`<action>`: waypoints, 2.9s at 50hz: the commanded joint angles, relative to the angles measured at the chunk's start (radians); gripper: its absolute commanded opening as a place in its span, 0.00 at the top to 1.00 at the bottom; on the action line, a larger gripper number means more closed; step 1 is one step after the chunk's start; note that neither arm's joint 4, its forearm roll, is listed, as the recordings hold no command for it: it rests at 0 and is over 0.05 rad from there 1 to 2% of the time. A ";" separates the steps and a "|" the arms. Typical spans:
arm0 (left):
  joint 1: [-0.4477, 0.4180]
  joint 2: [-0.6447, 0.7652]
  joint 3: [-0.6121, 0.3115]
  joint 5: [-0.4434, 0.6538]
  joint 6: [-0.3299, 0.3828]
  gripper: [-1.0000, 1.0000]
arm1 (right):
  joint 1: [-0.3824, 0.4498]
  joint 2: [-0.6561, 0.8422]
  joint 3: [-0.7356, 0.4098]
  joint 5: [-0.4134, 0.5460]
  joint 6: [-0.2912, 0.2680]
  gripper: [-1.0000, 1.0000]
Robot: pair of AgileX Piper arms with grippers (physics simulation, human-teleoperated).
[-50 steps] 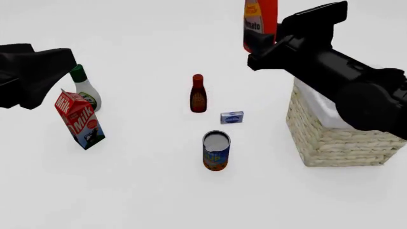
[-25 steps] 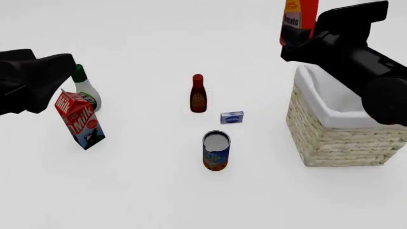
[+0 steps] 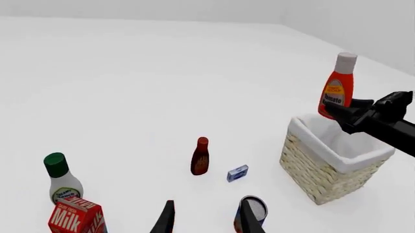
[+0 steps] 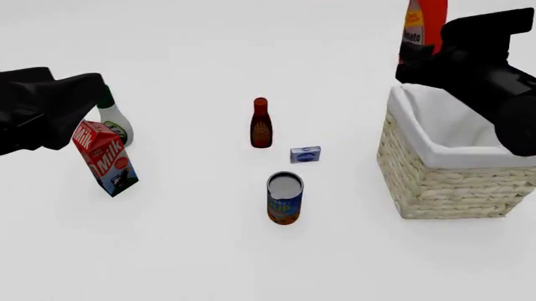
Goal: Pick the ketchup and place it in the basket.
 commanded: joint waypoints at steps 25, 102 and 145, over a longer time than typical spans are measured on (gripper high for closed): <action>-0.023 0.029 -0.027 -0.005 0.003 0.00 | -0.158 0.054 -0.135 0.231 0.018 1.00; -0.016 0.077 0.011 -0.062 0.005 0.00 | -0.283 0.165 -0.125 0.264 0.046 1.00; -0.028 0.077 0.001 -0.059 0.010 0.00 | -0.333 0.197 -0.033 0.194 0.065 1.00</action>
